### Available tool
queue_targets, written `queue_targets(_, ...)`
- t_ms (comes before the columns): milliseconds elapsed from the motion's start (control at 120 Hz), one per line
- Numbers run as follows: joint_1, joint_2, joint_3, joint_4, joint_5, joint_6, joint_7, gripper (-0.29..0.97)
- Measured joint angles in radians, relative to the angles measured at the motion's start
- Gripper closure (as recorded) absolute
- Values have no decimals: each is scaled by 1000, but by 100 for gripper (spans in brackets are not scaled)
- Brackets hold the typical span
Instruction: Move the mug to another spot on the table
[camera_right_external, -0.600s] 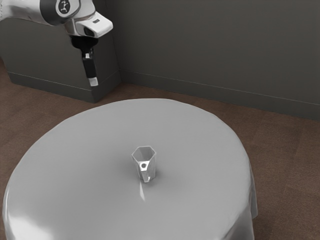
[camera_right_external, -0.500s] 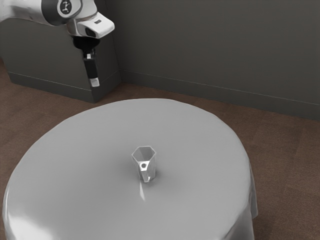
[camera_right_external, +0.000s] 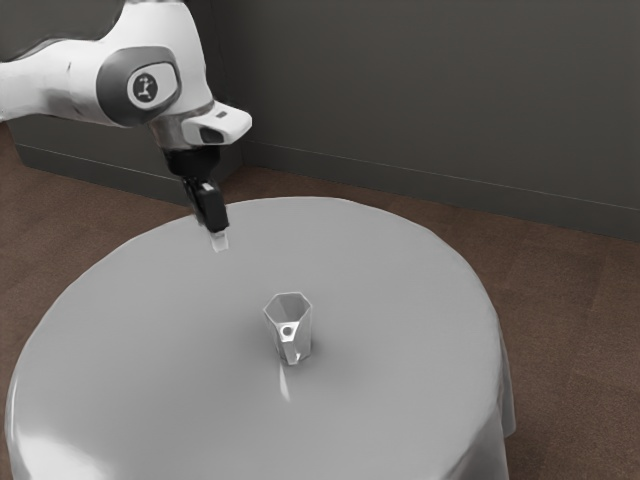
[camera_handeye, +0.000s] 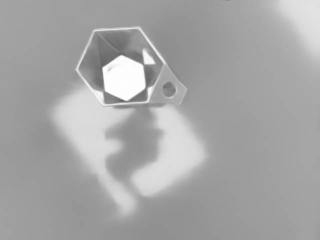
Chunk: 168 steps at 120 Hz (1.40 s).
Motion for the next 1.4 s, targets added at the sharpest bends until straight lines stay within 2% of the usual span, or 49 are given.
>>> queue_targets(175, -59, -28, -38, -188, -18, 188, -225, 0)
queue_targets(358, -46, -4, -43, -214, -20, 294, -415, 0)
queue_targets(525, -43, 20, -101, -235, 15, 344, -617, 0)
queue_targets(633, -70, -10, -107, -327, 38, 415, -769, 0)
queue_targets(733, -54, -12, -108, -370, 47, 489, -913, 0)
queue_targets(1008, -14, 101, -125, -380, 55, 619, -1254, 0)
queue_targets(1125, -18, 132, -138, -383, 99, 674, -1366, 1)
queue_targets(1275, -32, 166, -140, -382, 123, 713, -1481, 13)
queue_targets(1400, -17, 193, -140, -376, 180, 733, -1557, 17)
